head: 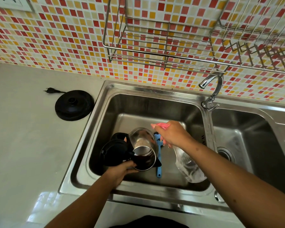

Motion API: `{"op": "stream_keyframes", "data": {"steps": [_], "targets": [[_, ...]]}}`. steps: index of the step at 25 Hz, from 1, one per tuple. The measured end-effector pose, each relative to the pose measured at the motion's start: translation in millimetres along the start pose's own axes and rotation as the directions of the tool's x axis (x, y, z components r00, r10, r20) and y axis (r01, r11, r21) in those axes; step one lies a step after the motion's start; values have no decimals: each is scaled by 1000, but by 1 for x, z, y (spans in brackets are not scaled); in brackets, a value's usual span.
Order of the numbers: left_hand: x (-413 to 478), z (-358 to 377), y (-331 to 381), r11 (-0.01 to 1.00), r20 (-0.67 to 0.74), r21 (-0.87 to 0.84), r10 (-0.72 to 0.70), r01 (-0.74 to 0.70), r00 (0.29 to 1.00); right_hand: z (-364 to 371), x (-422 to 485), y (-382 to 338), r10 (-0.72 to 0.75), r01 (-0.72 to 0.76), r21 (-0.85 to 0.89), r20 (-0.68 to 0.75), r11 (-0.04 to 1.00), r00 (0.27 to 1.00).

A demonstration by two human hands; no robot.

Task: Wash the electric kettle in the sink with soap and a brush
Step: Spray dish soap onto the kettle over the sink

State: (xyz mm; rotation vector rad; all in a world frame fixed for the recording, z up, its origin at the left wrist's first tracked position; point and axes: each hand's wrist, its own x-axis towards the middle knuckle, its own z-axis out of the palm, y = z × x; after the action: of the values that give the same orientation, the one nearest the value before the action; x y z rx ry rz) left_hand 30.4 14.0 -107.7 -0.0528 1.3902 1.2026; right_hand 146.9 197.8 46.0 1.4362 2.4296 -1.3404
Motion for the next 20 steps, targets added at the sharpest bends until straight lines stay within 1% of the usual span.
{"op": "stream_keyframes", "data": {"steps": [2, 6, 8, 11, 14, 17, 20], "targets": [[-3, 2, 2, 1000, -3, 12, -6, 6, 1000, 1, 1, -1, -12, 12, 3, 28, 1000, 1000], [-2, 0, 0, 998, 4, 59, -33, 33, 999, 10, 5, 5, 23, -23, 10, -51, 1000, 998], [-2, 0, 0, 997, 6, 71, -36, 35, 999, 10, 5, 7, 25, -25, 13, -68, 1000, 997], [-2, 0, 0, 998, 6, 64, -14, 14, 1000, 5, 3, 9, -1, 3, 48, -49, 999, 999], [-4, 1, 2, 999, 10, 42, 0, -1, 1000, 4, -6, 19, 4, 0, 93, -36, 996, 999], [-5, 2, 4, 1000, 19, -2, 18, -18, 1000, 4, -18, 34, 4, -1, 75, -42, 997, 999], [-4, 1, 3, 1000, 18, 5, 1, -1, 1000, -1, -30, 45, 17, -16, 51, -17, 999, 1000]]}}
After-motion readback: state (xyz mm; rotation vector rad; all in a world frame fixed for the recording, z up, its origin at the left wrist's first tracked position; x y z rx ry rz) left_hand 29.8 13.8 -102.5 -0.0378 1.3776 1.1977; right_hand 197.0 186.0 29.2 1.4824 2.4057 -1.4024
